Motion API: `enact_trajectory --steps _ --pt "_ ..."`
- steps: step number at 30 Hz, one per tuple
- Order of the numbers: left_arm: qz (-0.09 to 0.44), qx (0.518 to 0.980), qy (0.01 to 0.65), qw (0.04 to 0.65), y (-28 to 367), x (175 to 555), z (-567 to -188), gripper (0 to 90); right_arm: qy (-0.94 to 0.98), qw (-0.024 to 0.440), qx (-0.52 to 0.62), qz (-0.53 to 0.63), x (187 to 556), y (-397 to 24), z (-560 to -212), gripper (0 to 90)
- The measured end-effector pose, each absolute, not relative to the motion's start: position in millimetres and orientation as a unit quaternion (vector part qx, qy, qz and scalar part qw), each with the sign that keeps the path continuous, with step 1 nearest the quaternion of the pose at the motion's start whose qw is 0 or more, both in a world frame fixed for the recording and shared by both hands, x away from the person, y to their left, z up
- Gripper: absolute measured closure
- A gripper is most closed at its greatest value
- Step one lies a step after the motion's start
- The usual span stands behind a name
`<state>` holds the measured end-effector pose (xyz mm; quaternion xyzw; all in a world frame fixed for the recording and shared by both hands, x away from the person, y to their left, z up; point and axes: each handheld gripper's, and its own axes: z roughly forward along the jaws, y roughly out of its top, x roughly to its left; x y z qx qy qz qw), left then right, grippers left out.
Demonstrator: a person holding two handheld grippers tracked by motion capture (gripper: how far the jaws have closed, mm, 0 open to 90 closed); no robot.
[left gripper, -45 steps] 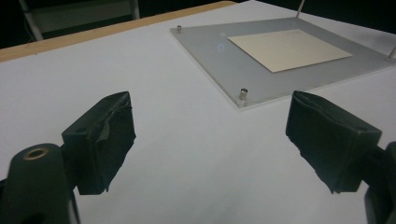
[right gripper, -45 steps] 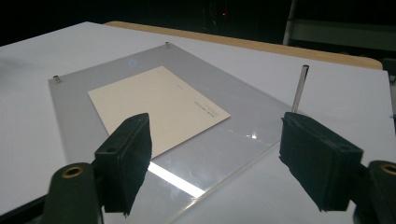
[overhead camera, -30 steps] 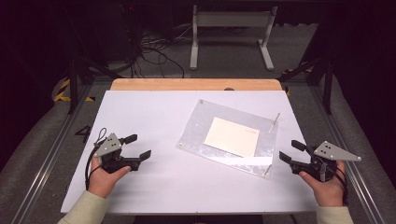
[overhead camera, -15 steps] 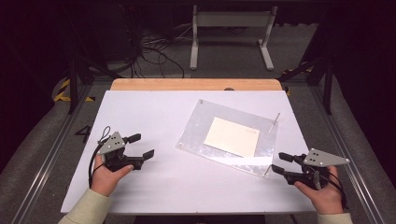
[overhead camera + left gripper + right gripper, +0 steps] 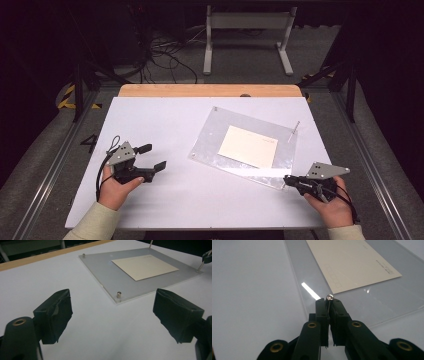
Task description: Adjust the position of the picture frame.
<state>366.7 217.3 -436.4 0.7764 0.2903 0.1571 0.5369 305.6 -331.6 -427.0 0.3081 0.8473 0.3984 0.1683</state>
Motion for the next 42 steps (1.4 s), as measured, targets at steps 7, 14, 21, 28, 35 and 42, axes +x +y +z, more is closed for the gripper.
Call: enact_trajectory --steps 7,14,21,28,35,42 --pt "0.152 0.778 0.29 0.536 216 365 -439 16.0 0.875 0.11 0.24 0.405 298 -281 -410 85.2" --pt "0.148 0.781 0.289 0.533 216 358 -441 15.7 0.892 0.048 0.152 0.422 300 -198 -404 85.0" --pt "0.12 0.799 0.256 0.531 203 348 -444 14.4 0.896 0.03 0.11 0.428 312 -111 -424 85.1" --pt "0.097 0.806 0.229 0.537 192 342 -445 13.4 0.892 0.033 0.091 0.442 315 -99 -432 81.5" --pt "0.063 0.813 0.176 0.552 159 326 -435 15.5 0.83 0.089 0.169 0.524 328 -182 -394 67.4" --pt "0.032 0.822 0.149 0.549 125 316 -440 23.5 0.805 0.189 0.262 0.497 333 -248 -395 57.9"
